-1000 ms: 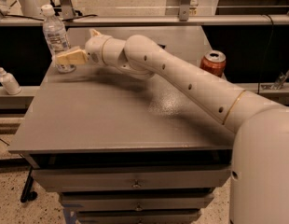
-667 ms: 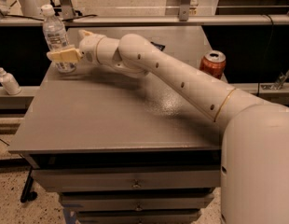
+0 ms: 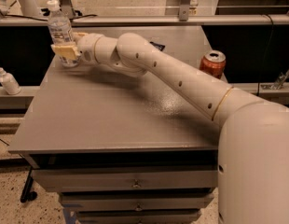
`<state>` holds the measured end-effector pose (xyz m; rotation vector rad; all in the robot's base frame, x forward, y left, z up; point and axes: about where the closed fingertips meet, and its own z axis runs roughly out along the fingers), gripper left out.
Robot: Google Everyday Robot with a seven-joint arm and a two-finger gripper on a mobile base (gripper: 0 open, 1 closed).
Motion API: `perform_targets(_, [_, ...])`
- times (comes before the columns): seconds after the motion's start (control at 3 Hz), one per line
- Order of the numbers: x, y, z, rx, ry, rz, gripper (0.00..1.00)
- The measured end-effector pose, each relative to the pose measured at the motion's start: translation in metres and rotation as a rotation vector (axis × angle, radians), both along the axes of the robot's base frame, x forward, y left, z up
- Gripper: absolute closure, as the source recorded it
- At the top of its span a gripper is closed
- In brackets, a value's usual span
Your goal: Pick blue plastic bottle
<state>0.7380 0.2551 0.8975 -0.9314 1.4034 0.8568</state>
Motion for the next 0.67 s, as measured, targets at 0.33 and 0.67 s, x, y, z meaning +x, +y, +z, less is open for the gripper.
perform_targets(0.33, [-0.005, -0.010, 0.016, 0.006, -0.027, -0.007, 0.87])
perform_targets(0.67, [-0.015, -0.028, 0.046, 0.001, -0.080, -0.015, 1.00])
